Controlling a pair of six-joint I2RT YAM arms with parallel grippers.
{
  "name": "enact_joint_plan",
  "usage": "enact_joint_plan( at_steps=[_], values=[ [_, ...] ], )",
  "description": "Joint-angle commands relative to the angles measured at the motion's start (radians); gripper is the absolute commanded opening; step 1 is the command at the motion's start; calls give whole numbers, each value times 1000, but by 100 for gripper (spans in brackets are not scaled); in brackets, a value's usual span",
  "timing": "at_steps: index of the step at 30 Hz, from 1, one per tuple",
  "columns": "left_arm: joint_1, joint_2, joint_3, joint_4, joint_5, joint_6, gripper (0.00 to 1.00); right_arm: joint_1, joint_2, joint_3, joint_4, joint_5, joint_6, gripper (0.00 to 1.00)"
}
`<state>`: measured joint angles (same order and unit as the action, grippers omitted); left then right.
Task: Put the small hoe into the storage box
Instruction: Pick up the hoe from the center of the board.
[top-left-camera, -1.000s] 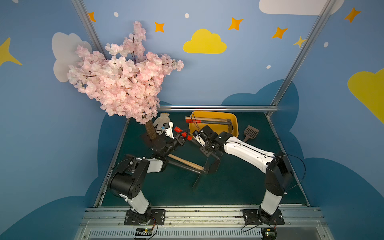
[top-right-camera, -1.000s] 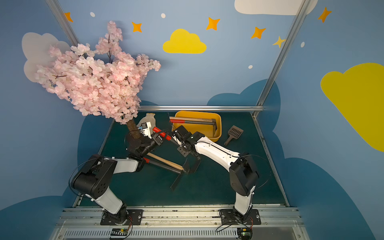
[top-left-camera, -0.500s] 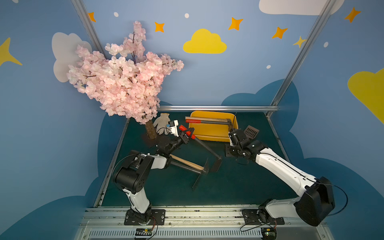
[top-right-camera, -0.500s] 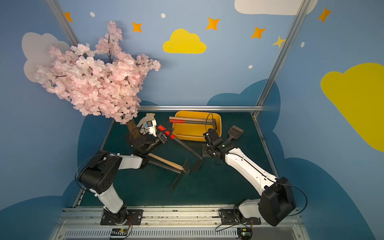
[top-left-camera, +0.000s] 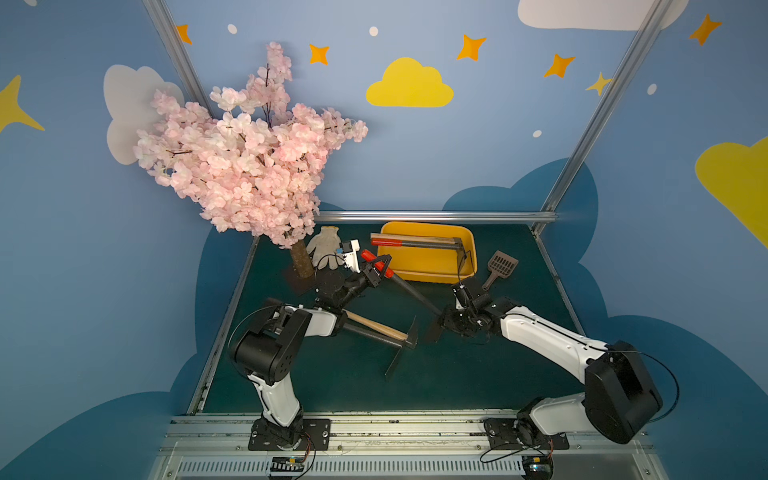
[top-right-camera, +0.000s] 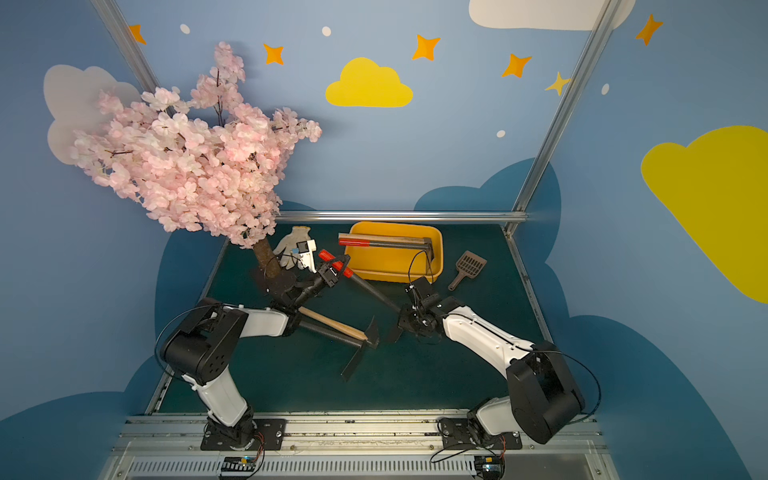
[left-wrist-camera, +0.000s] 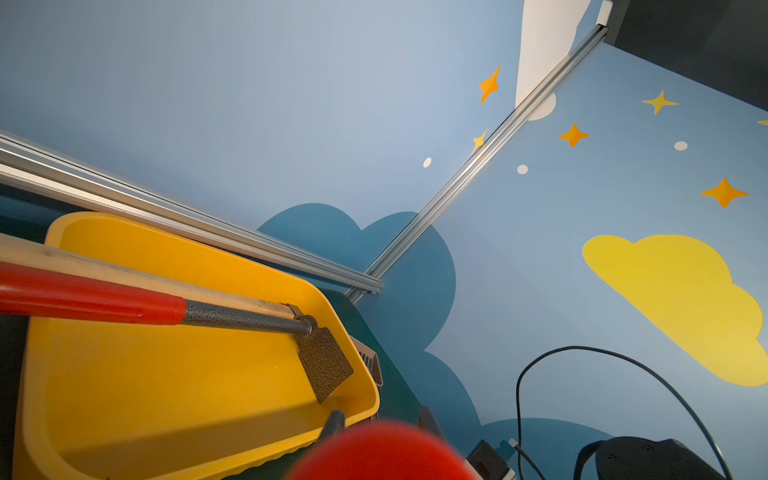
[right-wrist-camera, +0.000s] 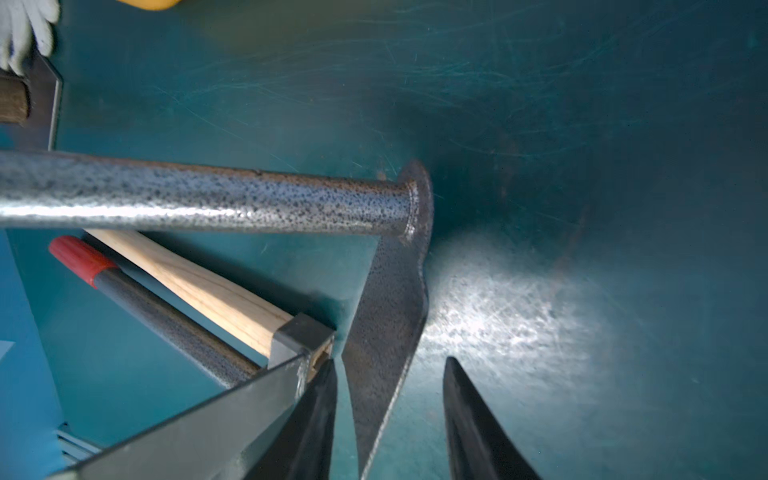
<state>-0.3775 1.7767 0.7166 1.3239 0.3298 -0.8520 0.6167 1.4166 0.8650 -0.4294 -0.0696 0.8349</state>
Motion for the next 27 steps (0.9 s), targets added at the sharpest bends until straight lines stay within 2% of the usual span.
enact_joint_plan(
  at_steps=[1,7,11,18,27],
  values=[
    [-4,-32,11,74,-24,-22,3,0,32,-26,70,-35,54,42],
    [-4,-49,2,74,-30,-19,3,-1,117,-59,150,-74,96,39],
    [-5,-56,-6,74,-32,-19,3,-1,137,-56,167,-63,101,32],
    [-9,-52,-12,74,-36,-21,3,-15,121,-40,140,-34,99,1],
    [-11,-46,-15,74,-36,-17,3,-37,67,-18,87,25,71,0]
  ],
)
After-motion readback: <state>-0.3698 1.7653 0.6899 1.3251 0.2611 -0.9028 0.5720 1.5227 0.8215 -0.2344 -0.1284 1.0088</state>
